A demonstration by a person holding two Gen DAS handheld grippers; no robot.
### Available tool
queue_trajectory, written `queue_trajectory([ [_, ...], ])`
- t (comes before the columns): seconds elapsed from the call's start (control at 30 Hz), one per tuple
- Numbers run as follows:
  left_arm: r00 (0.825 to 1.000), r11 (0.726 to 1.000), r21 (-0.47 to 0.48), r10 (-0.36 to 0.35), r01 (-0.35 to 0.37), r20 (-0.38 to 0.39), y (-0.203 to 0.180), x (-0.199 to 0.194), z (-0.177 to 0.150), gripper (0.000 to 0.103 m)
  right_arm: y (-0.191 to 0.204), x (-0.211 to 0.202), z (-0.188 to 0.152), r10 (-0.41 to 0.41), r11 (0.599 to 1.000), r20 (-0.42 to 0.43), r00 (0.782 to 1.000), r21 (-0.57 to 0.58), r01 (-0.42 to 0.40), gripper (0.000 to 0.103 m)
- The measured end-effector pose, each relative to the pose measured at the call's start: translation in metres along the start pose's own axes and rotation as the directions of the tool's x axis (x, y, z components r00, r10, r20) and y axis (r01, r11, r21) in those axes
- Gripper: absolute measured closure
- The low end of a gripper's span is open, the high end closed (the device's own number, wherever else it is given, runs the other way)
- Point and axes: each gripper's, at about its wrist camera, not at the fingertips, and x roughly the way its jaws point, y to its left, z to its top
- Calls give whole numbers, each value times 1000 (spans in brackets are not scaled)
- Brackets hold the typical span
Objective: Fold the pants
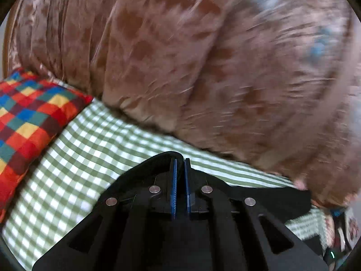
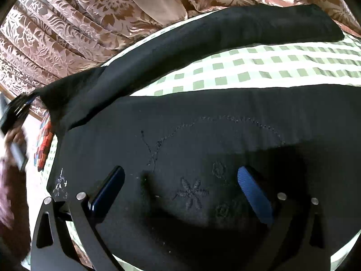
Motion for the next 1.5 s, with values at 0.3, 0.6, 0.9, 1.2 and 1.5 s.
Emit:
queue_trajectory([
  [0.3,976,981,0,-192,193,99,-14,-133,-82,99,17,-9,48,154,988,17,988,23,-154,40],
  [0.6,973,973,47,-228,226,37,-26,-167,-134,99,20,30,156,287,919,86,954,257,-300,33],
  [0.9,978,978,21,-207,207,1,-11,-153,-130,99,10,89,216,139,938,-4,990,320,-131,94],
  [1.2,984,999,-12,-49,52,173,14,-116,-10,99,25,-3,190,308,929,185,933,152,-337,95],
  [1.5,993,996,-82,-22,31,115,48,-142,-60,99,25,-57,57,402,914,92,911,12,-405,95],
])
